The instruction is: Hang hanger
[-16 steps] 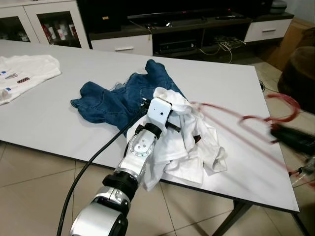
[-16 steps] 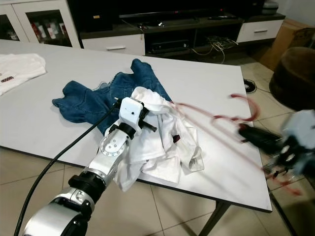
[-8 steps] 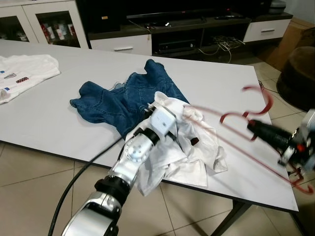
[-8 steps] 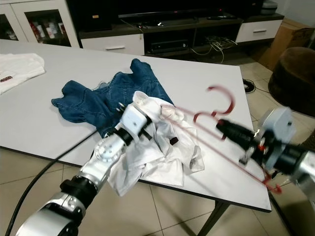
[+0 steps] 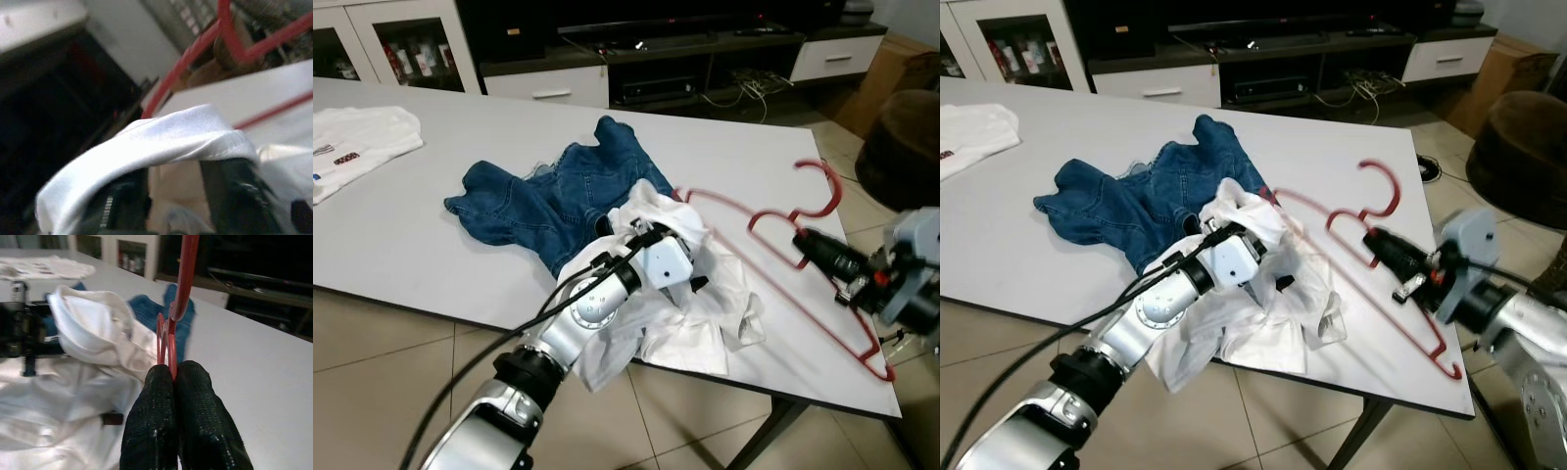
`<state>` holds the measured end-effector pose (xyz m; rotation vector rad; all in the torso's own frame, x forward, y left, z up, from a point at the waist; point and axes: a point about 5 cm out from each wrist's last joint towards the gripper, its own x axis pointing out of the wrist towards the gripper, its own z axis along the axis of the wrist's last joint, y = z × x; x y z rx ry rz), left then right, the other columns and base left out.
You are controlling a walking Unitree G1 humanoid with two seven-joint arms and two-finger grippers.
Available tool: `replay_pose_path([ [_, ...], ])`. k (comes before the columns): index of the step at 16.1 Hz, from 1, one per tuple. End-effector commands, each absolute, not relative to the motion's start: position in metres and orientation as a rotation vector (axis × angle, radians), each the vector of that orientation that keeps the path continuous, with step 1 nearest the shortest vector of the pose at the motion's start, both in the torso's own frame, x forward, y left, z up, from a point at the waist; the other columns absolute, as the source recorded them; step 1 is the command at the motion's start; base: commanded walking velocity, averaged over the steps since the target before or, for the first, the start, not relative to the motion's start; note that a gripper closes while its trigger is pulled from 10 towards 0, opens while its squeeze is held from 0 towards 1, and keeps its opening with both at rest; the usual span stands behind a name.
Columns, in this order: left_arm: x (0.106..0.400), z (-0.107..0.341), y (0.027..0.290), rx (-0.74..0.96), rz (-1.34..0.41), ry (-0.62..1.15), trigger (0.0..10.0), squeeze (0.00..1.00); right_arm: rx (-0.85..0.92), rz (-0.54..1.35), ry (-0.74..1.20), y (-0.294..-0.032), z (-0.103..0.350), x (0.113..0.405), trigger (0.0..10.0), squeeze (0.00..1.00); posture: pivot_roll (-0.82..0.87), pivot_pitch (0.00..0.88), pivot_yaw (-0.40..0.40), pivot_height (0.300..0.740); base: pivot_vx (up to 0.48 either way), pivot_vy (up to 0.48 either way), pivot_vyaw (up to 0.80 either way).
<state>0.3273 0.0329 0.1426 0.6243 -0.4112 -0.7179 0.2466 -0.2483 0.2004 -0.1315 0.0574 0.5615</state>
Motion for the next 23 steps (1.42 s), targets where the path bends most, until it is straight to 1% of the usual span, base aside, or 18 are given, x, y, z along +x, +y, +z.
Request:
replay_pose_path([
  [1, 0.332, 0.135, 0.040, 0.531, -0.680, -0.301, 10.0, 0.92, -0.129, 0.536, 0.062, -0.251, 0.200, 0.248, 10.0, 0.00, -0.04, 0.043, 0.011, 0.740, 0.000, 0.000, 0.00],
  [2, 0.338, 0.133, 0.047, 0.334, -0.636, -0.193, 10.0, 0.00, -0.132, 0.518, 0.063, -0.252, 0.200, 0.249, 10.0, 0.00, -0.04, 0.041, 0.013, 0.740, 0.000, 0.000, 0.00],
  [3, 0.346, 0.131, 0.057, 0.085, -0.589, -0.069, 10.0, 0.00, -0.130, 0.496, 0.065, -0.254, 0.199, 0.250, 10.0, 0.00, -0.04, 0.039, 0.012, 0.740, 0.000, 0.000, 0.00],
  [4, 0.347, 0.131, 0.060, 0.040, -0.585, -0.049, 10.0, 0.00, -0.129, 0.493, 0.066, -0.255, 0.199, 0.251, 10.0, 0.00, -0.04, 0.039, 0.012, 0.740, 0.000, 0.000, 0.00],
  [5, 0.344, 0.125, 0.061, -0.123, -0.660, 0.066, 10.0, 0.00, -0.130, 0.491, 0.067, -0.255, 0.198, 0.251, 10.0, 0.00, -0.04, 0.038, 0.013, 0.740, 0.000, 0.000, 0.00],
  [6, 0.336, 0.121, 0.059, -0.226, -0.772, 0.137, 10.0, 0.00, -0.130, 0.489, 0.066, -0.255, 0.198, 0.252, 10.0, 0.00, -0.04, 0.037, 0.013, 0.740, 0.000, 0.000, 0.00],
  [8, 0.330, 0.117, 0.064, -0.219, -0.821, 0.162, 10.0, 0.00, -0.129, 0.487, 0.064, -0.254, 0.197, 0.254, 10.0, 0.00, -0.04, 0.036, 0.015, 0.740, 0.000, 0.000, 0.00],
  [9, 0.328, 0.117, 0.066, -0.147, -0.829, 0.136, 10.0, 0.09, -0.127, 0.486, 0.063, -0.253, 0.197, 0.254, 10.0, 0.00, -0.04, 0.036, 0.014, 0.740, 0.000, 0.000, 0.00],
  [10, 0.327, 0.118, 0.068, -0.111, -0.836, 0.119, 10.0, 0.36, -0.126, 0.485, 0.063, -0.253, 0.197, 0.254, 10.0, 0.00, -0.04, 0.036, 0.014, 0.740, 0.000, 0.000, 0.00],
  [11, 0.327, 0.119, 0.070, -0.106, -0.838, 0.112, 10.0, 1.00, -0.125, 0.486, 0.063, -0.252, 0.197, 0.254, 10.0, 0.00, -0.04, 0.036, 0.014, 0.740, 0.000, 0.000, 0.00],
  [15, 0.314, 0.141, 0.085, -0.154, -0.925, 0.035, 10.0, 1.00, -0.122, 0.485, 0.063, -0.252, 0.196, 0.254, 10.0, 0.00, -0.03, 0.037, 0.013, 0.740, 0.000, 0.000, 0.00],
  [17, 0.307, 0.141, 0.090, 0.004, -0.974, 0.021, 10.0, 1.00, -0.120, 0.492, 0.059, -0.253, 0.199, 0.251, 10.0, 0.00, -0.03, 0.039, 0.012, 0.740, 0.000, 0.000, 0.00],
  [18, 0.308, 0.138, 0.098, 0.117, -0.952, 0.027, 10.0, 1.00, -0.110, 0.544, 0.042, -0.250, 0.204, 0.245, 10.0, 0.00, -0.02, 0.040, 0.010, 0.740, 0.000, 0.000, 0.00],
  [19, 0.310, 0.138, 0.102, 0.146, -0.930, 0.035, 10.0, 1.00, -0.104, 0.592, 0.022, -0.246, 0.209, 0.240, 10.0, 0.00, -0.02, 0.041, 0.010, 0.740, 0.000, 0.000, 0.00],
  [20, 0.314, 0.136, 0.111, 0.228, -0.872, 0.052, 10.0, 1.00, -0.070, 0.646, -0.032, -0.240, 0.221, 0.234, 10.0, 0.00, -0.03, 0.041, 0.011, 0.740, 0.000, 0.000, 0.00],
  [21, 0.316, 0.133, 0.115, 0.328, -0.857, 0.063, 10.0, 1.00, -0.057, 0.635, -0.045, -0.240, 0.224, 0.235, 10.0, 0.00, -0.03, 0.042, 0.012, 0.740, 0.000, 0.000, 0.00],
  [22, 0.316, 0.132, 0.117, 0.366, -0.850, 0.068, 10.0, 1.00, -0.057, 0.634, -0.045, -0.240, 0.224, 0.236, 10.0, 0.00, -0.03, 0.042, 0.012, 0.740, 0.000, 0.000, 0.00],
  [23, 0.319, 0.131, 0.123, 0.399, -0.825, 0.079, 10.0, 0.85, -0.063, 0.638, -0.042, -0.238, 0.224, 0.235, 10.0, 0.00, -0.03, 0.043, 0.012, 0.740, 0.000, 0.000, 0.00],
])
